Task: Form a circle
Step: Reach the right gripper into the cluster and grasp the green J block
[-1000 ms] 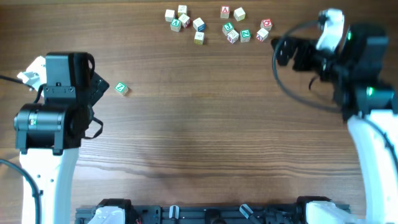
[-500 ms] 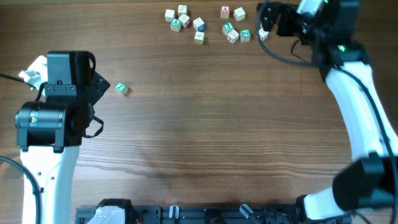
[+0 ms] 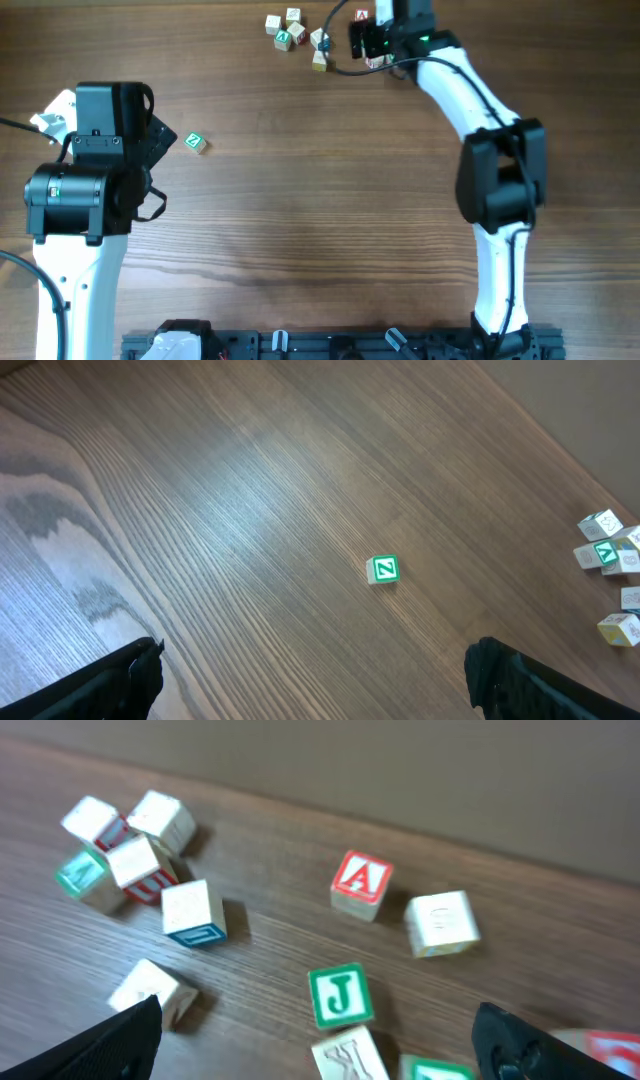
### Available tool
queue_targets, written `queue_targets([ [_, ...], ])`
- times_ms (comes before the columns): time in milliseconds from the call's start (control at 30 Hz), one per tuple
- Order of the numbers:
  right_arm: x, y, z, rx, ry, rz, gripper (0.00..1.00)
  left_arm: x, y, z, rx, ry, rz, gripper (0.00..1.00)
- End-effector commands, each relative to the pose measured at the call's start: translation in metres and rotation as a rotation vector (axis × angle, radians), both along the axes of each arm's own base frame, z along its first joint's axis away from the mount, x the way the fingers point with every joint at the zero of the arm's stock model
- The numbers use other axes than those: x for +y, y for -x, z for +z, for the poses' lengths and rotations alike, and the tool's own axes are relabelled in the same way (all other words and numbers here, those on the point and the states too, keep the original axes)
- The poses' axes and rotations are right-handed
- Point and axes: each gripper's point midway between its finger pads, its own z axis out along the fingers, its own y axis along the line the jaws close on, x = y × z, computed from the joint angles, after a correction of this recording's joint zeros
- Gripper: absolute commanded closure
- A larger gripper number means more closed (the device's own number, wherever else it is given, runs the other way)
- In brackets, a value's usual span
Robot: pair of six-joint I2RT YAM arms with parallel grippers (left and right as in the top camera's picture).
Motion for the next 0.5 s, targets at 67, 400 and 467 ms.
queue_targets([
  [67,0.026,-0.020,-0.010,-0.054,0.028,0.024,0.01,0.001,-0.001,0.003,-0.006,-0.001,0.000,0.00],
  [400,0.022,-0.023,-0.057,-0.005,0.047,0.017,0.07,0.001,-0.001,0.003,-0.006,-0.001,0.000,0.00],
  [467,0.018,-0.028,-0.057,-0.026,0.055,-0.007,0.08,0.001,-0.001,0.003,-0.006,-0.001,0.000,0.00],
])
